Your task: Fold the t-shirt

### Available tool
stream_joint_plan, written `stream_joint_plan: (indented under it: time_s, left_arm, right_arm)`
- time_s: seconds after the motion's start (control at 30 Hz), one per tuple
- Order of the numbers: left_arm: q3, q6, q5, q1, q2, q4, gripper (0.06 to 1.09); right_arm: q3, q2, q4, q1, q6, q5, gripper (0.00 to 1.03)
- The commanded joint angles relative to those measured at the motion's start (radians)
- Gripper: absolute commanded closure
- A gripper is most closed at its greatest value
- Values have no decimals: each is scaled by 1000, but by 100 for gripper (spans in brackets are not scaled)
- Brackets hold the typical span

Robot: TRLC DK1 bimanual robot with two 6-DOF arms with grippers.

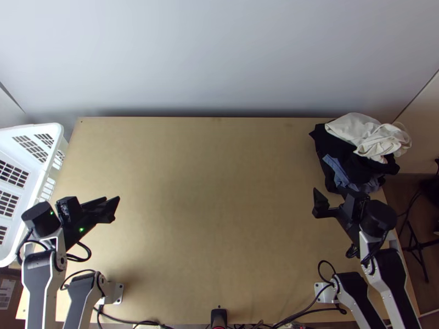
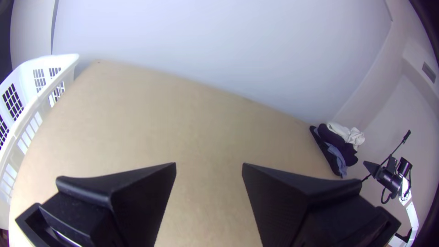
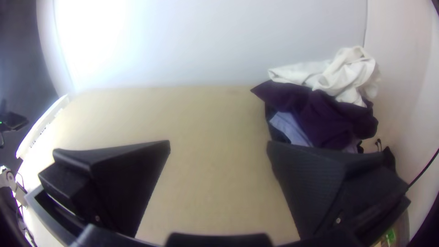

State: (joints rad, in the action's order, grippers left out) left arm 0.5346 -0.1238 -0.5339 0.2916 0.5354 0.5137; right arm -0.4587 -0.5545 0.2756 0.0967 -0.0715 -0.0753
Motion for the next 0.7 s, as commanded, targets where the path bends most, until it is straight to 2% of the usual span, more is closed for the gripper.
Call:
stream_joint_plan:
  time_s: [0.0, 0.03, 0.1, 0.17, 0.3, 0.4, 0.47, 0.67]
  left_arm:
    - [-140, -34, 0, 43, -94, -187, 33]
    - [-159, -36, 0, 43, -109, -202, 33]
    - [-197, -51, 0, 44, -138, -233, 21]
    - [-219, -69, 0, 43, -164, -239, 16]
    - [-255, -69, 0, 35, -256, -250, 16]
    - [-303, -73, 20, 37, -348, -282, 11]
    - [-331, -76, 45, 37, -400, -282, 11]
    - [-340, -80, 45, 38, -437, -271, 11]
  right_arm:
    - [127, 76, -231, 26, -11, 9, 4]
    - [144, 87, -256, 26, -13, 9, 4]
    - [183, 102, -305, 26, -14, 8, 4]
    - [222, 133, -351, 29, -14, 8, 4]
    - [290, 203, -383, 29, 12, 8, 4]
    - [336, 269, -394, 29, 36, 8, 4]
    - [344, 303, -377, 28, 33, 9, 4]
    - [357, 444, -315, 9, 18, 8, 5]
